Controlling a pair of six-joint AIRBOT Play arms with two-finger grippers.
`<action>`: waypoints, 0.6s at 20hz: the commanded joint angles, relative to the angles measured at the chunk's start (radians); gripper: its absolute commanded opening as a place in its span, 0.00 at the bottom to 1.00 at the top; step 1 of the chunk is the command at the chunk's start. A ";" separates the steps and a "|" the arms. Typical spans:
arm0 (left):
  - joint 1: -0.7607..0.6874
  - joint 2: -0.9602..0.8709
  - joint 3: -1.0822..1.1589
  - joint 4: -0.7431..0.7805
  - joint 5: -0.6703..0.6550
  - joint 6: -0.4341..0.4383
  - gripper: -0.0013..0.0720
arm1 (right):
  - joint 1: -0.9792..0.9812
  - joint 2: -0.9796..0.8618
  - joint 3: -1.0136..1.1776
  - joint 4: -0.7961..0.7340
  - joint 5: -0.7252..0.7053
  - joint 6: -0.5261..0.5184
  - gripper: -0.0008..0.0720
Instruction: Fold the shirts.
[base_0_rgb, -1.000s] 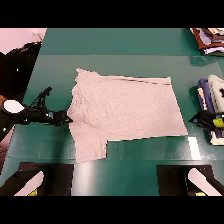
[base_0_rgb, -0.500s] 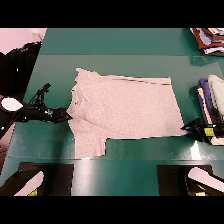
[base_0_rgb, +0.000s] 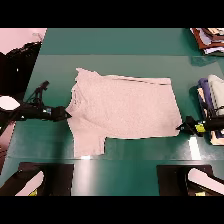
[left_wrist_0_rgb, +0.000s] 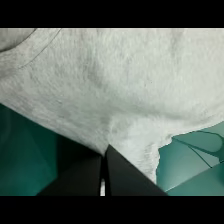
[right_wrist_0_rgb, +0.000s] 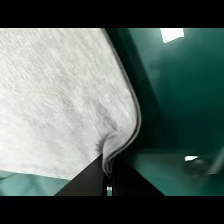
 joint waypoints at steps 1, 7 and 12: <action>0.000 0.069 0.130 0.040 -0.023 -0.027 0.04 | 0.078 0.110 0.120 0.029 0.039 0.008 0.03; 0.000 0.099 0.702 0.048 -0.111 -0.067 0.04 | 0.187 0.326 0.669 0.026 0.006 0.053 0.03; 0.000 0.099 1.212 0.049 -0.082 -0.081 0.04 | 0.190 0.428 1.034 -0.037 -0.058 0.056 0.03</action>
